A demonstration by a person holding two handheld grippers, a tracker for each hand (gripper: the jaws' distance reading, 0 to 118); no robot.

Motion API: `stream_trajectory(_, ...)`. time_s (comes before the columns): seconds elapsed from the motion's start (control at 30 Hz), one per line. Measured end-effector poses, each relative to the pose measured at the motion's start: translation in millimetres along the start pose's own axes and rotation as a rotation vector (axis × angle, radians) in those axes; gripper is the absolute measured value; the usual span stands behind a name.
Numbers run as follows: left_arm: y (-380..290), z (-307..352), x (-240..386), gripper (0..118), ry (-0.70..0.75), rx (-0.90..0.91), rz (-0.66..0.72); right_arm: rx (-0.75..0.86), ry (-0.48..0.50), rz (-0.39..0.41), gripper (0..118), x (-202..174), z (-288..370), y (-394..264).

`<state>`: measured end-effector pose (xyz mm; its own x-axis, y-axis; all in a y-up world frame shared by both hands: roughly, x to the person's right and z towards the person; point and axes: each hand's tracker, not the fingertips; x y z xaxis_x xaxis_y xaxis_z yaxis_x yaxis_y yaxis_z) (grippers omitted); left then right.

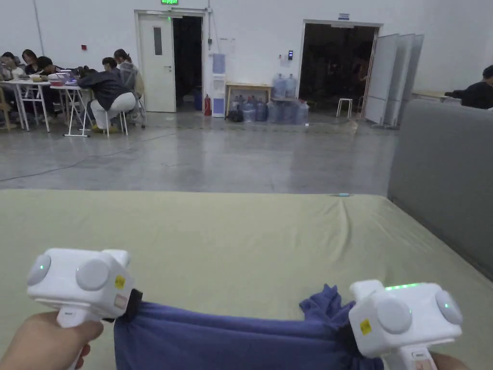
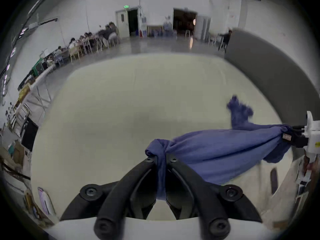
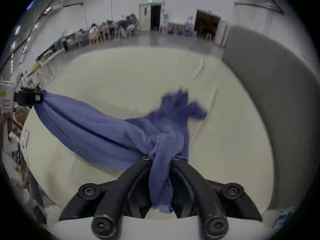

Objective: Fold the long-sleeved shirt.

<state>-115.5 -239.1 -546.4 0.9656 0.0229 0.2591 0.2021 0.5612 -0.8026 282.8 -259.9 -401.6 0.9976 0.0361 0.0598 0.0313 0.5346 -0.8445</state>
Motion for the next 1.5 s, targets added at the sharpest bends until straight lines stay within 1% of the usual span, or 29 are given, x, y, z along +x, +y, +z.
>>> stream_trajectory(0.03, -18.6, -8.0, -0.6, 1, -0.001, -0.025, 0.003, -0.022, 0.021, 0.0, 8, -2.7, -6.9, -19.5)
stream_trajectory(0.1, -58.2, -14.1, -1.6, 1, 0.007, -0.06, -0.023, -0.052, 0.02, 0.047, 8, -16.1, -9.1, -57.9)
stream_trajectory(0.17, -93.5, -3.7, -6.6, 1, 0.011, -0.052, -0.042, -0.039, 0.011, 0.121, 8, -26.7, 0.8, -88.7)
stream_trajectory(0.2, -110.2, 2.1, -8.1, 1, 0.004, -0.057, -0.062, -0.035, 0.009, 0.144, 8, -32.5, 6.8, -103.7)
stream_trajectory(0.27, -142.3, 16.6, -17.3, 1, -0.017, -0.069, -0.047, -0.068, 0.011, 0.173, 8, -36.6, 12.8, -125.5)
stream_trajectory(0.33, -169.4, 28.4, -24.3, 1, -0.063, -0.089, 0.011, -0.087, 0.029, 0.181, 8, -43.0, 19.0, -146.6)
stream_trajectory(0.37, -182.0, 31.0, -27.2, 1, -0.066, -0.095, 0.018, -0.097, 0.032, 0.188, 8, -44.5, 19.6, -155.2)
stream_trajectory(0.47, -213.0, 27.9, -35.2, 1, -0.046, -0.126, -0.014, -0.137, 0.036, 0.195, 8, -49.1, 11.3, -175.7)
stream_trajectory(0.53, -231.2, 21.8, -36.0, 1, -0.033, -0.156, -0.03, -0.185, 0.032, 0.179, 8, -52.3, 2.6, -182.8)
stream_trajectory(0.6, -243.0, 16.4, -42.1, 1, -0.043, -0.17, -0.01, -0.215, 0.028, 0.164, 8, -53.3, -4.4, -190.6)
stream_trajectory(0.73, -259.3, 2.9, -47.6, 1, -0.036, -0.189, 0.026, -0.212, 0.016, 0.162, 8, -56.0, -11.6, -193.6)
stream_trajectory(0.8, -264.0, -1.6, -43.4, 1, -0.035, -0.183, 0.044, -0.222, 0.005, 0.165, 13, -60.7, -13.4, -190.4)
stream_trajectory(0.83, -262.8, -2.7, -44.6, 1, -0.033, -0.18, 0.044, -0.225, 0.003, 0.166, 19, -62.1, -13.5, -188.7)
stream_trajectory(0.87, -260.5, -3.0, -46.4, 2, -0.031, -0.18, 0.046, -0.232, 0.009, 0.158, 37, -57.4, -11.0, -186.4)
stream_trajectory(0.9, -257.3, -0.5, -49.3, 17, -0.03, -0.179, 0.053, -0.242, 0.037, 0.136, 59, -54.5, -7.7, -182.5)
stream_trajectory(0.93, -257.6, 7.0, -42.1, 53, -0.022, -0.168, 0.06, -0.25, 0.094, 0.092, 75, -50.8, -1.7, -178.9)
stream_trajectory(0.97, -253.5, 19.1, -44.7, 107, 0.004, -0.126, 0.086, -0.255, 0.116, 0.033, 81, -46.6, 10.3, -173.8)
stream_trajectory(1.0, -250.3, 32.4, -47.9, 117, -0.008, -0.096, 0.107, -0.233, 0.114, -0.017, 81, -39.9, 23.8, -172.5)
stream_trajectory(1.03, -248.7, 45.0, -51.3, 113, -0.037, -0.057, 0.127, -0.181, 0.106, -0.031, 81, -38.1, 42.5, -170.1)
stream_trajectory(1.07, -244.9, 70.7, -44.3, 114, -0.096, 0.08, 0.162, -0.11, 0.114, -0.037, 81, -37.1, 62.7, -171.0)
stream_trajectory(1.1, -244.3, 81.8, -44.9, 114, -0.096, 0.059, 0.167, -0.06, 0.121, -0.041, 81, -37.6, 81.5, -173.5)
stream_trajectory(1.17, -248.1, 99.8, -38.3, 114, -0.109, 0.046, 0.159, -0.04, 0.139, -0.063, 81, -40.3, 108.0, -182.3)
stream_trajectory(1.23, -256.9, 110.1, -26.6, 113, -0.127, -0.008, 0.13, -0.048, 0.169, -0.117, 81, -45.5, 121.9, -196.9)
stream_trajectory(1.27, -262.4, 110.4, -20.2, 106, -0.107, -0.051, 0.096, -0.051, 0.188, -0.146, 80, -51.5, 123.5, -206.1)
stream_trajectory(1.3, -268.3, 110.9, -14.0, 86, -0.089, -0.072, 0.062, -0.058, 0.186, -0.152, 76, -57.8, 125.3, -216.9)
stream_trajectory(1.33, -280.0, 111.2, -6.0, 49, -0.07, -0.075, 0.04, -0.062, 0.187, -0.151, 62, -63.7, 126.6, -225.7)
stream_trajectory(1.37, -285.4, 108.8, -1.2, 0, -0.058, -0.085, 0.029, -0.067, 0.191, -0.145, 18, -71.2, 126.4, -235.0)
stream_trajectory(1.4, -289.6, 106.2, 1.4, 0, -0.036, -0.111, 0.019, -0.079, 0.194, -0.144, 0, -79.1, 120.1, -241.7)
stream_trajectory(1.5, -288.9, 97.5, -5.8, 0, -0.116, -0.125, 0.081, -0.093, 0.226, -0.144, 0, -89.1, 118.2, -252.2)
